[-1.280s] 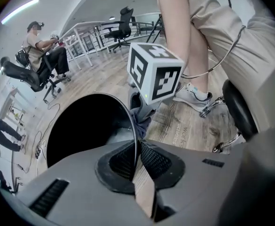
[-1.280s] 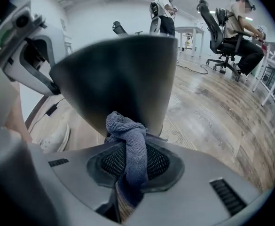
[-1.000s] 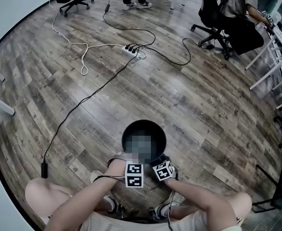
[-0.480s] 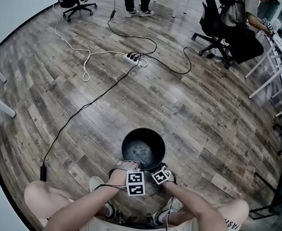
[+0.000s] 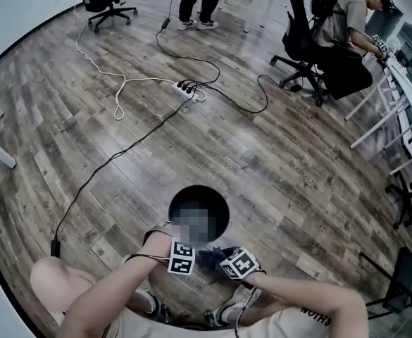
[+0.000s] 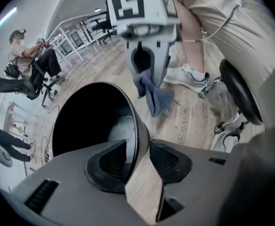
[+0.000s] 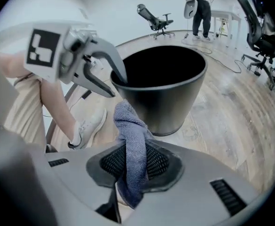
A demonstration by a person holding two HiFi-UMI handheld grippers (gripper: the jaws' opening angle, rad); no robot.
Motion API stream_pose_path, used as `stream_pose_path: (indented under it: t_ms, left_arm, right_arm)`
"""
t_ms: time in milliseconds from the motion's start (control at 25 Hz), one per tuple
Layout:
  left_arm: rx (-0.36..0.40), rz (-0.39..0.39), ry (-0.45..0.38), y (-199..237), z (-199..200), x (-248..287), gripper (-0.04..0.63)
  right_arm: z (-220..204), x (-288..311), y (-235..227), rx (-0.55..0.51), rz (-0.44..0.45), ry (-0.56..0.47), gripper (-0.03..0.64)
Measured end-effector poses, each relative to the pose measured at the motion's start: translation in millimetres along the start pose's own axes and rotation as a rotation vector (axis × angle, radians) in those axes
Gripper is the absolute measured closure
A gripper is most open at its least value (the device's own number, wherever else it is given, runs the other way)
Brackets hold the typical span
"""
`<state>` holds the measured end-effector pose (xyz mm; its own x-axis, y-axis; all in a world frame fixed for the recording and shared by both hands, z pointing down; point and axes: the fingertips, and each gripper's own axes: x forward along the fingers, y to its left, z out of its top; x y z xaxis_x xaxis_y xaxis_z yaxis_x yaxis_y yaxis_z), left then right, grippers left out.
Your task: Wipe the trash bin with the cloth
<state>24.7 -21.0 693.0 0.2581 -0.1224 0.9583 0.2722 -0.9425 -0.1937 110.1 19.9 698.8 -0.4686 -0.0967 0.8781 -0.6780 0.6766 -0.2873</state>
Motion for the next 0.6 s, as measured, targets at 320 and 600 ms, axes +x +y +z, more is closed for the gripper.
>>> stream_pose_path:
  t_ms: [320, 600]
  left_arm:
    - [-0.012, 0.018, 0.014, 4, -3, 0, 0.500]
    - [-0.021, -0.035, -0.054, -10, 23, -3, 0.538]
  right_arm:
    - [34, -43, 13, 0.086, -0.052, -0.117, 0.532]
    - [31, -20, -28, 0.090, -0.140, -0.106, 0.532]
